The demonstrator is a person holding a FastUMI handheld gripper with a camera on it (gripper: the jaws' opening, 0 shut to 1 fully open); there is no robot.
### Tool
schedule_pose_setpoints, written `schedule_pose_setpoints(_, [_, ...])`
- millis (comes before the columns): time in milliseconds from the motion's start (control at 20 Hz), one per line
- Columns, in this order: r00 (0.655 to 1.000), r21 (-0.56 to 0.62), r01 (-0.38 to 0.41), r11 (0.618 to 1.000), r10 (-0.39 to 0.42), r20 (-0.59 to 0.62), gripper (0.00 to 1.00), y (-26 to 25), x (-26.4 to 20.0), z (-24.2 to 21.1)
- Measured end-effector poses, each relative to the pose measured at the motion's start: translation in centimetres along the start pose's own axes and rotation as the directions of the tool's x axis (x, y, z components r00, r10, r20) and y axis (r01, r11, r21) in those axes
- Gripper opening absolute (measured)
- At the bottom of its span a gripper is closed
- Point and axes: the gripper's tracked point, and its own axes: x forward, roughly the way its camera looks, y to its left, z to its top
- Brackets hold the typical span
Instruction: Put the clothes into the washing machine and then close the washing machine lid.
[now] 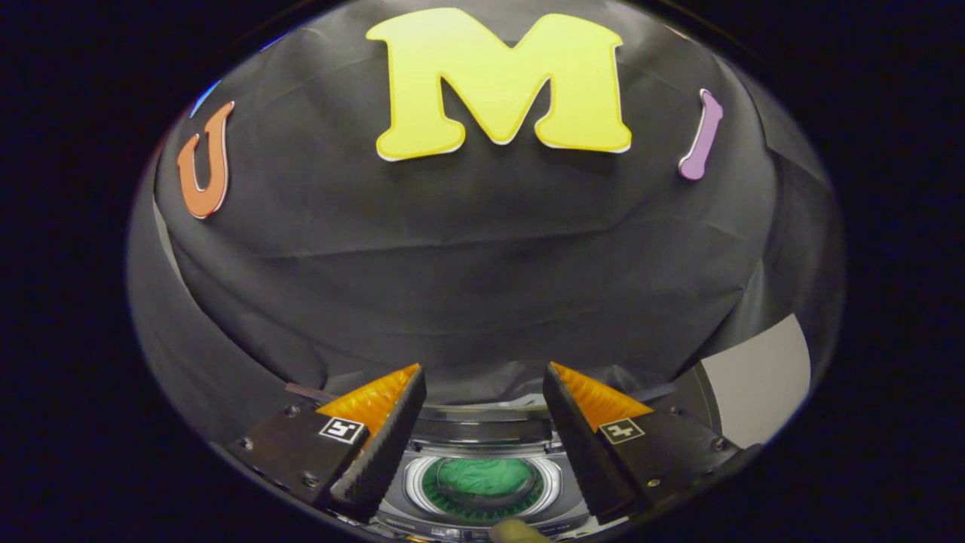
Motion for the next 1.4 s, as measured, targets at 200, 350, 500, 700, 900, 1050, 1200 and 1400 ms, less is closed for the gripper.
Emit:
schedule_pose_setpoints(200, [0.998, 0.003, -0.004, 1.000, 0.004, -0.065, 0.98, 0.2, 1.2, -2.0])
schedule_pose_setpoints(350, [0.999, -0.008, -0.009, 1.000, 0.009, -0.032, 0.98, 0.3, 0.9, -2.0])
schedule_pose_setpoints(500, [1.000, 0.001, -0.016, 1.000, 0.016, -0.025, 0.98, 0.3, 0.6, -2.3])
schedule_pose_setpoints(700, [1.000, -0.008, -0.020, 1.000, 0.020, -0.005, 0.99, 0.2, 0.1, -2.7])
schedule_pose_setpoints(900, [0.999, -0.014, -0.027, 1.000, 0.027, 0.023, 0.99, 0.2, -0.8, -3.4])
schedule_pose_setpoints(1050, [0.999, -0.005, -0.031, 1.000, 0.031, 0.035, 0.98, 0.1, -1.6, -4.1])
schedule_pose_setpoints(1200, [0.998, -0.017, -0.037, 0.999, 0.038, 0.051, 0.98, 0.1, -2.4, -5.0])
schedule_pose_setpoints(1400, [0.997, -0.015, -0.048, 0.999, 0.049, 0.068, 0.98, 0.0, -3.9, -6.4])
